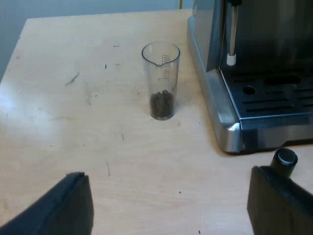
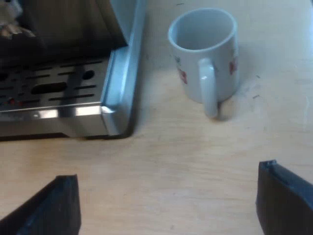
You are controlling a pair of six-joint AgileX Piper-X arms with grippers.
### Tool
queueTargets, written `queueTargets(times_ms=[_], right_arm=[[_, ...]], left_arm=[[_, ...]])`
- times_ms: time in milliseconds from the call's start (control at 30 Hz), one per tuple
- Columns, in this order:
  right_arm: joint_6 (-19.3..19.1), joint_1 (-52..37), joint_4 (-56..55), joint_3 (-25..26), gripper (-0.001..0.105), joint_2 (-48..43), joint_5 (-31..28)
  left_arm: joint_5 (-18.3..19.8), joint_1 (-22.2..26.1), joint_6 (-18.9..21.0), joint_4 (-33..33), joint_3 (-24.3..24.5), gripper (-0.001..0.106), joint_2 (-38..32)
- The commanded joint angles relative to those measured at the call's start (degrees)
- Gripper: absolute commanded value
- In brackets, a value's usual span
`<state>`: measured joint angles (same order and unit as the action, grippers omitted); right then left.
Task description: Pour the beans into the coffee machine
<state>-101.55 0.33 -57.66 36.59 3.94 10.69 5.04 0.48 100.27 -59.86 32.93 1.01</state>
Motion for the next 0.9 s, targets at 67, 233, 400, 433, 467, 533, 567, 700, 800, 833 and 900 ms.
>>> queueTargets(times_ms=[67,233,400,433,467,533,567,700,800,833,900], right_arm=[[-0.61,0.35,1.89,3.23,0.078,3.93,4.7],[-4.37,3.61,4.74,4.34,0.078,6.92,6.97],[-5.7,8.61,8.63,4.5,0.078,9.32,7.52],[-5.7,9.22,9.25,4.5,0.078,9.55,7.52],[-5.7,10.44,10.43,4.5,0.078,10.26,7.52],[-5.7,12.11,12.13,4.5,0.078,11.4,7.52],[-5.7,13.37,13.17,4.5,0.078,12.22,7.63],[-5.7,18.19,17.26,4.5,0.078,15.3,7.66],[-5.7,22.2,20.07,4.5,0.078,18.0,7.48],[-5.7,22.74,20.62,4.5,0.078,18.62,7.35],[-5.53,25.84,22.93,4.5,0.078,20.95,5.82]], left_arm=[[-0.14,-0.3,0.2,1.08,0.71,0.068,1.29],[-0.02,-0.3,0.2,6.01,1.1,0.068,6.38],[2.5,-0.3,0.2,9.21,1.1,0.068,10.23],[2.5,-0.3,0.2,9.53,1.1,0.068,10.55],[2.5,-0.3,0.2,10.21,1.1,0.068,11.43],[2.5,-0.3,0.2,11.08,1.1,0.068,12.65],[2.5,-0.3,0.2,11.64,1.1,0.068,13.31],[2.5,-0.3,0.2,12.7,1.1,0.068,15.02],[2.5,-0.3,0.2,12.69,1.1,0.068,16.15],[2.5,-0.3,0.2,12.69,1.1,0.068,16.31],[2.5,-0.3,0.2,12.69,1.1,0.068,16.85]])
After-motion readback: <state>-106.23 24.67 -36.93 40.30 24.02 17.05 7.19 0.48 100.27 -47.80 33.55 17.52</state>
